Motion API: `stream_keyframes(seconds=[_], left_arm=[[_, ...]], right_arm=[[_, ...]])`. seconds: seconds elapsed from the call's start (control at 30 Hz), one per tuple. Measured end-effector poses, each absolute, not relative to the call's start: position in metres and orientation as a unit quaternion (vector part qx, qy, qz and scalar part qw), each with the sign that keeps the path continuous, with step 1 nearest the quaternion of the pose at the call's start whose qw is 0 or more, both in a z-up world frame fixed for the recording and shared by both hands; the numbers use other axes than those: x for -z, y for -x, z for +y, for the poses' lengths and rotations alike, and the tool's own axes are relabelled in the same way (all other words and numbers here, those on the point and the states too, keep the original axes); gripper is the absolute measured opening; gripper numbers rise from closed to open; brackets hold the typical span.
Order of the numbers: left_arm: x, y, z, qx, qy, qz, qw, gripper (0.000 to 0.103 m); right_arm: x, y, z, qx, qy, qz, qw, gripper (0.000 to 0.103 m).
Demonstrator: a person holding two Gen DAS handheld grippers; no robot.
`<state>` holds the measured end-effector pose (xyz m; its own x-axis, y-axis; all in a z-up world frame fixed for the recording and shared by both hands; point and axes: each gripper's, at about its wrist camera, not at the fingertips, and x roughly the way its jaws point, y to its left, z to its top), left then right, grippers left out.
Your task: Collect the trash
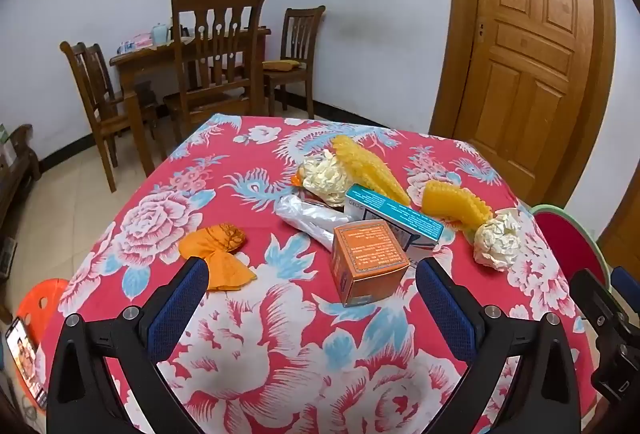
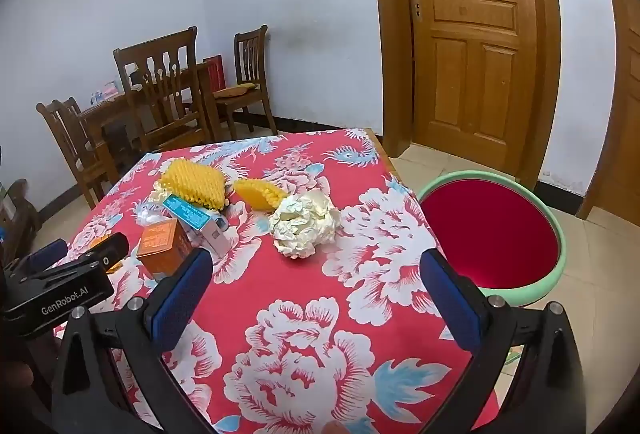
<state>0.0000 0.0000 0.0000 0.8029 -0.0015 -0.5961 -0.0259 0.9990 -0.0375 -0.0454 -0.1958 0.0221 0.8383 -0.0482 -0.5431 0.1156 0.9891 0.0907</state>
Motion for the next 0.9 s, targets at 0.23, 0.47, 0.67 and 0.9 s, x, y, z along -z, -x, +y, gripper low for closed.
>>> stream_keyframes(seconds=[0.23,0.47,0.67,0.9], left_arm=[[0.001,0.0008,0.0017,-0.007,0.029,0.312,0.95,0.103],[-0.0001,0.0007,0.0042,-0.006,0.032,0.313,0.949,0.103],[0.0002,0.0041,0.0046,-0.006,0.034,0.313,0.949,0.103],[0.0002,0.0017,0.0052,-0.008,0.034,0.314,0.949,0.103]], right_arm=[[-0.0213,0.0466,-0.1957,0.043,-0.066,0.279,0.957,0.102],[-0.0209,0.0465,-0.1968,0.044,-0.067,0.283,0.956,0.102],[-0.0197,0.0464,-0.1961,0.044,-0.069,0.288,0.954,0.102],[-0.0199,0.0464,-0.1966,0.044,-0.07,0.289,0.954,0.102]])
